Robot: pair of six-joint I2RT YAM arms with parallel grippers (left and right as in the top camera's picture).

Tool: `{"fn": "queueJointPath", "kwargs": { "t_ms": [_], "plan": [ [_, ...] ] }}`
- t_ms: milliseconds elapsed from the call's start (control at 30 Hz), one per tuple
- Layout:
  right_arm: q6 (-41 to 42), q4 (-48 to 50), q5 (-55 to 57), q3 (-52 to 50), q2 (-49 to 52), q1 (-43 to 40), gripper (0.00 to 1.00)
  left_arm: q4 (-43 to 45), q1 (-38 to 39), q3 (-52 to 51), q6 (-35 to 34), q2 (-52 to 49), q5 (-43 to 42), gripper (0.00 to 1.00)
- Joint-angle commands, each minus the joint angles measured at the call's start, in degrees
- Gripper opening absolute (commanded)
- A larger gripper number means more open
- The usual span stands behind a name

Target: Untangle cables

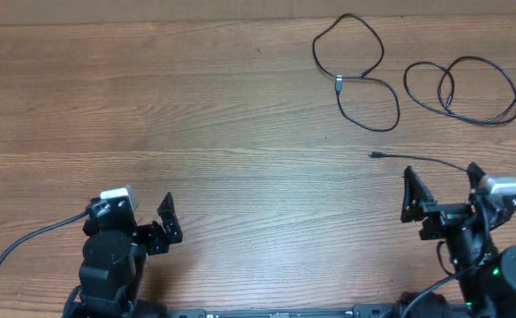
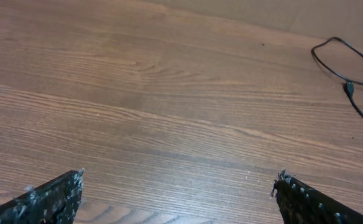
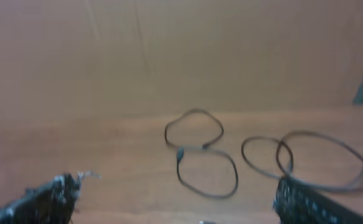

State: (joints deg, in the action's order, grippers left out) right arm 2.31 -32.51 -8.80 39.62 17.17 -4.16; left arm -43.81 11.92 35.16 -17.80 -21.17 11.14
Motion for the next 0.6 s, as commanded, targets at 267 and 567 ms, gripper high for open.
{"fn": "queueJointPath", "kwargs": {
  "t_ms": [267, 567],
  "plan": [
    [8.7, 20.9, -0.7, -22.6, -12.7, -1.3, 1.0, 0.1, 0.1, -0.2, 1.1, 0.1, -0.3, 0.99],
    [9.7, 21.3, 0.5, -29.0, -17.0, -1.3, 1.0, 0.1, 0.1, -0.2, 1.1, 0.1, -0.3, 1.0]
  ]
}}
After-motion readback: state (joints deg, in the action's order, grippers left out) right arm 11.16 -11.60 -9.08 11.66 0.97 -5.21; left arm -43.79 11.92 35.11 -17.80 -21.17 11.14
